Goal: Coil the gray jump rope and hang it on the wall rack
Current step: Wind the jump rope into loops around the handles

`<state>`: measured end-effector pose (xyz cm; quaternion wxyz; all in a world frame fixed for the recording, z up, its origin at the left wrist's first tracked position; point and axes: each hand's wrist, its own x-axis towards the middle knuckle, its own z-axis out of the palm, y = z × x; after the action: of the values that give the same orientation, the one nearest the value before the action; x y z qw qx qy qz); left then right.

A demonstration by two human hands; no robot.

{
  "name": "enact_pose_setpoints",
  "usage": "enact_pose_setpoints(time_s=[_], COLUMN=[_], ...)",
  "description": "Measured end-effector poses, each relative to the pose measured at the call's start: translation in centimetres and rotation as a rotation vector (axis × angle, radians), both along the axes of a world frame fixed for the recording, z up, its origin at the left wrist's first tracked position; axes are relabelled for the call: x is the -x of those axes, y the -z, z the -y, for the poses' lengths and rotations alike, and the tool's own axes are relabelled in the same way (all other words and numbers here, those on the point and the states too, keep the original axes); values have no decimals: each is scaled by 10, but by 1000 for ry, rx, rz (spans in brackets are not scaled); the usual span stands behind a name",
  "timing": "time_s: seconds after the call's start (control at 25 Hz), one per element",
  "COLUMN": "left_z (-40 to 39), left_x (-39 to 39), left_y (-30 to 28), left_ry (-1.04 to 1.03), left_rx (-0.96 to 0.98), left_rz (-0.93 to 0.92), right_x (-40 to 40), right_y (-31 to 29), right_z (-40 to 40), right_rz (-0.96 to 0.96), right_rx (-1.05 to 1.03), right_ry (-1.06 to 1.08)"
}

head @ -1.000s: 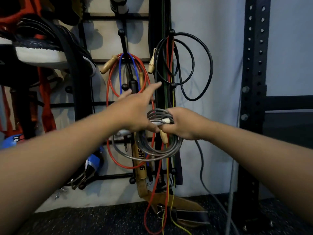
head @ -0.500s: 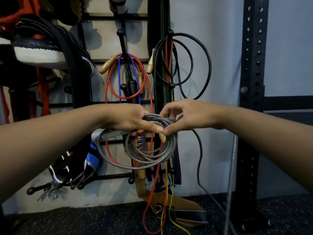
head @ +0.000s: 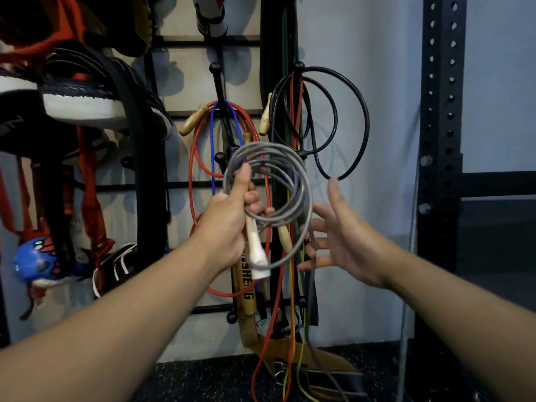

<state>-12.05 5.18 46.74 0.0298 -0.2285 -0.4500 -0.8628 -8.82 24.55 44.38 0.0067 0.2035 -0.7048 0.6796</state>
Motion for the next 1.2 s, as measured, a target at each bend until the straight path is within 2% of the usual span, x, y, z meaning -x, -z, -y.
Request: enact_pose_setpoints(time_s=[0.08,0.2,0.36,0.44,0.6,0.68,0.84,1.08,1.2], left_z=[-10,-30,-36,-33,-28,-27,-42,-41,-43], left_x=[4,6,6,5,-4,-8,-20,-20,-29], left_y=[-5,-9,-5,-5,-6,2,17,27,31], left_ry=[-121,-304,-476,-528,-564,-528,-344,-255,-220], left_rx=[-198,-332,-202,-83,37,68,-3,-5,-28], left_rz=[51,108,120,84,10,41,211,276,269], right_x=[-6,-8,-2,-5,-8,-6,-12,-14,-11], right_y=[11,27,35,34,28,19,0,-6,-7], right_z=[12,49,87,94,94,89,92,89,83], right_rz=[21,-51,-85,-73,-40,-17,71,154,127], right_rx=[177,201,384,482,577,645,769,429,491], right_ry=[-93,-82,137,175,242,275,222,325,346])
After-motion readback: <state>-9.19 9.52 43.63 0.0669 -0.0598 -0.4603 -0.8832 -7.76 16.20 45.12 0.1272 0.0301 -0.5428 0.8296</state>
